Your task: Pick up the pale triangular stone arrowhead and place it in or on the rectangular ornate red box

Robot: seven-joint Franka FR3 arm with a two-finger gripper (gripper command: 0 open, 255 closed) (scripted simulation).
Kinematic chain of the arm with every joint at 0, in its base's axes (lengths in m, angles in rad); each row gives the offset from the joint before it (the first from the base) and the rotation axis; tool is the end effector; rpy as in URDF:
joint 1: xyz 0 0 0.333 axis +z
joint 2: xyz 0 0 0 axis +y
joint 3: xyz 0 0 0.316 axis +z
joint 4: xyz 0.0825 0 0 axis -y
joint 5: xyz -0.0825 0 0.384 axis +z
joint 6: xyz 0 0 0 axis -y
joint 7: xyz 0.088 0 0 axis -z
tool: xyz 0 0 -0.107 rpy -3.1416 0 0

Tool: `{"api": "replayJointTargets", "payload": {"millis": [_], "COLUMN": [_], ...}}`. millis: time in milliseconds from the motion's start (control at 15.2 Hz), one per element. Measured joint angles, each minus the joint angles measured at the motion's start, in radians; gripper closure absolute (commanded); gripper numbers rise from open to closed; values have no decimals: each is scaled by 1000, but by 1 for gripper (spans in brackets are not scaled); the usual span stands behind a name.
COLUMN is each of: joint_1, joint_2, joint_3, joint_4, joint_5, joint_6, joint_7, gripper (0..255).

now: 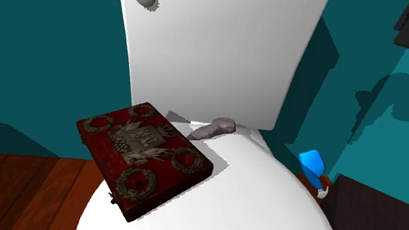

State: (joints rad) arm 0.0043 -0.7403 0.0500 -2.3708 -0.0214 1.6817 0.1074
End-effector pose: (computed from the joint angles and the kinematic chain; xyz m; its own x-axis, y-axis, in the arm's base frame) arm 0.3290 0.0198 0.5788 0.9965 -0.0620 0.0560 -0.0648 -0.9967 0.0493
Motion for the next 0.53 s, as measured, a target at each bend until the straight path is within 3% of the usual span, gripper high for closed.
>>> {"api": "replayJointTargets", "payload": {"millis": [198, 528], "joint_1": [6, 27], "joint_2": [18, 134], "joint_3": [-23, -123], "joint_4": [-18, -38], "joint_5": [-9, -44], "joint_6": [35, 168], "joint_7": [-49, -256], "gripper": [0, 0]}}
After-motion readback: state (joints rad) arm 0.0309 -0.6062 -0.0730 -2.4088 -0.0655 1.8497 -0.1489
